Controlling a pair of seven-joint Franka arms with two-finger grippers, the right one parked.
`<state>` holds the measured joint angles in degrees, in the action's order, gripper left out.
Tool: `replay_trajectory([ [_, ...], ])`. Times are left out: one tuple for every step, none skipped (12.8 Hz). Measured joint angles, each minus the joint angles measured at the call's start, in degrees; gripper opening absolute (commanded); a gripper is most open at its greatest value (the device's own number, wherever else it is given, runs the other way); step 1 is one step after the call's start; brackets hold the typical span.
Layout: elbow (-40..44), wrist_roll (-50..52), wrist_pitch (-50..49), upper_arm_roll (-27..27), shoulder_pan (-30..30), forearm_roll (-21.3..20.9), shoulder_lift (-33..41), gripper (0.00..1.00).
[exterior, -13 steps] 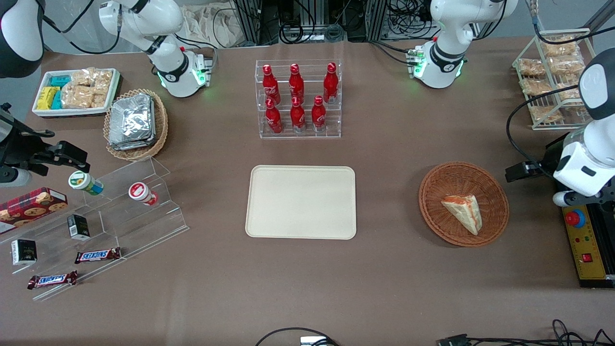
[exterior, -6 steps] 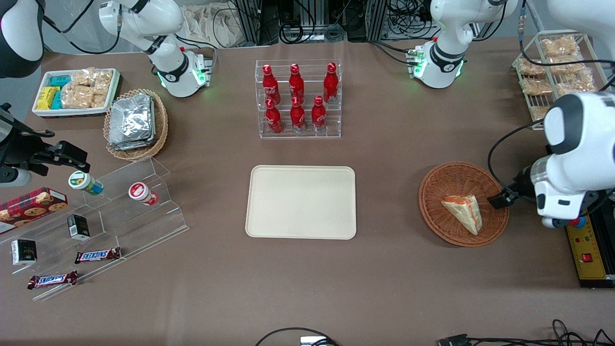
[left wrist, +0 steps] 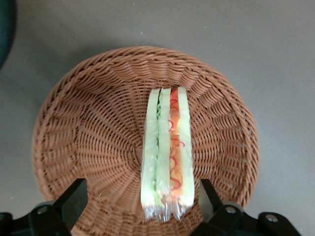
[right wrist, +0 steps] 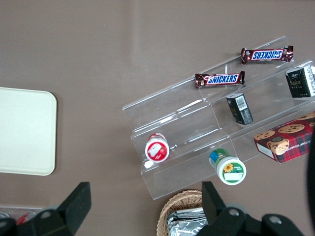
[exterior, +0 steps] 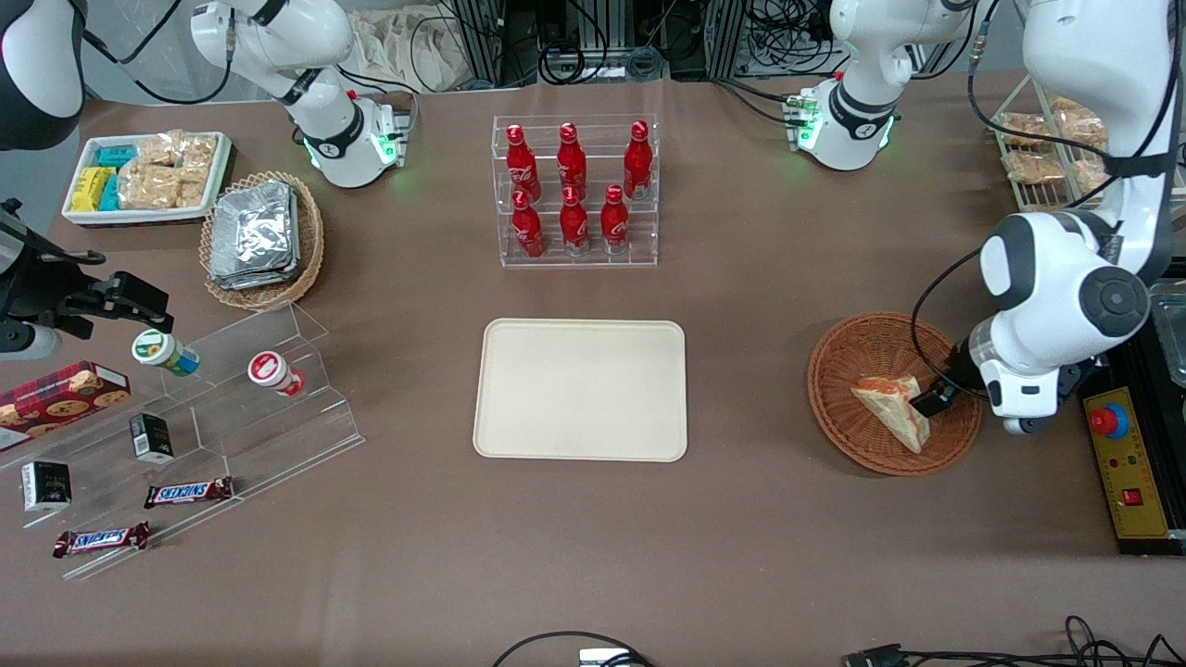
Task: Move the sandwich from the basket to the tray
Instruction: 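Close the left gripper on the triangular sandwich and lift it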
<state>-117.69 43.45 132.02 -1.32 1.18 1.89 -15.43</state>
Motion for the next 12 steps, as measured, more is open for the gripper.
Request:
replay_trajectory([
  [-1.4, 0.0, 1.9, 0.0, 0.0, 0.6, 0.0, 1.0],
  [-2.3, 0.0, 3.2, 0.0, 0.0, 1.1, -0.2, 1.0],
  [-2.8, 0.0, 4.7, 0.0, 0.0, 1.8, -0.7, 1.0],
  [-3.0, 0.0, 5.9, -0.2, -0.1, 2.5, -1.3, 1.0],
  [-3.0, 0.0, 6.4, -0.3, -0.1, 2.9, -2.0, 1.0],
  [-3.0, 0.1, 6.7, -0.4, -0.1, 3.0, -2.6, 1.0],
  [-3.0, 0.1, 7.0, -0.5, -0.1, 3.0, -3.2, 0.98],
  [-3.0, 0.1, 7.8, -0.5, -0.1, 3.1, -3.9, 0.77],
  [-3.0, 0.1, 8.3, -0.6, -0.1, 3.1, -4.5, 0.19],
  [-3.0, 0.1, 8.3, -0.6, -0.2, 3.1, -4.9, 0.0],
  [-2.9, 0.1, 8.1, -0.7, -0.2, 3.1, -5.0, 0.0],
  [-2.4, 0.1, 7.2, -0.9, -0.4, 3.2, -5.0, 0.0],
])
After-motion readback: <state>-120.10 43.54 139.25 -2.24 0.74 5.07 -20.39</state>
